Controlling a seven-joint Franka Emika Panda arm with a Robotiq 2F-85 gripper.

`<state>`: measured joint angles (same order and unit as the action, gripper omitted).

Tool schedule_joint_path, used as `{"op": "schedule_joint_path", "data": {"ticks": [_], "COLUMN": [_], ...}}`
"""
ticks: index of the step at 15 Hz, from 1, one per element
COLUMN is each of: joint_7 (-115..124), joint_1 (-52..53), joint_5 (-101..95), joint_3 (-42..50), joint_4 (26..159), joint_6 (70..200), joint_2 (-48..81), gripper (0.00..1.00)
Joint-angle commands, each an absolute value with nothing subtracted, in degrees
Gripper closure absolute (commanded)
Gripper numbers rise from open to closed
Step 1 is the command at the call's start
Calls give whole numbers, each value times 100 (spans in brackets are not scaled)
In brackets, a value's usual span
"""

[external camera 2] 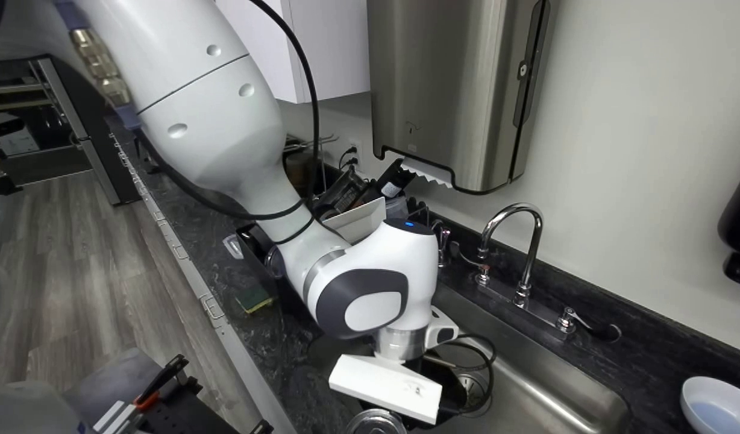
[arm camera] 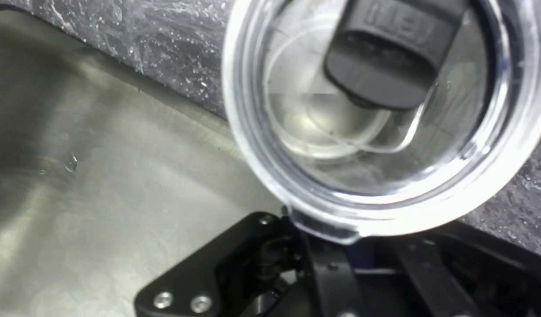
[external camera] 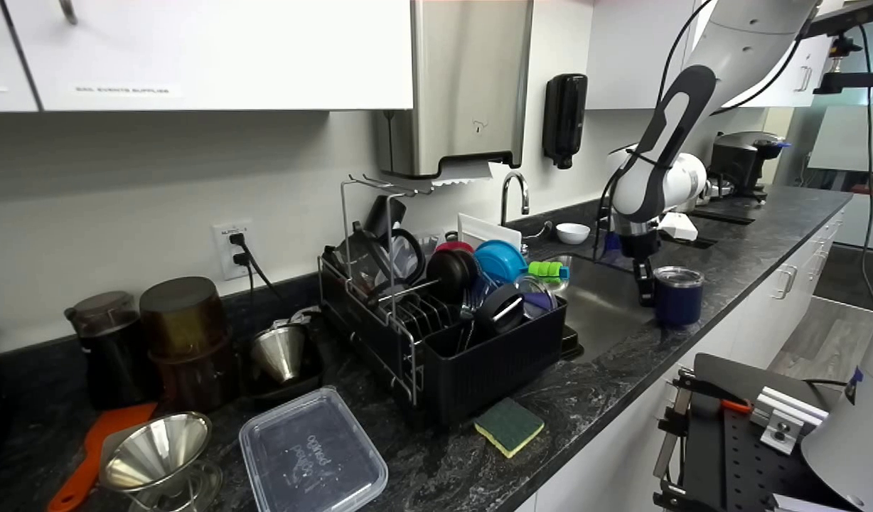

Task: Put the blue object on the dish rack

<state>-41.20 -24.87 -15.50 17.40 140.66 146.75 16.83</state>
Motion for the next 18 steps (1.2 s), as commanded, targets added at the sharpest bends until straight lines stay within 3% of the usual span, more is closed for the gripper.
{"op": "schedule_joint_path", "data": {"ticks": [1,18], "joint_7": [-4078,-4962], "joint_1": [-2429,-2676], "joint_5": [-1622,-550], "joint_3": [1770,1611], "joint_4": [14177,14314], "joint_6": [14824,15029], "joint_2": [1610,1577], "gripper": [96,96]}}
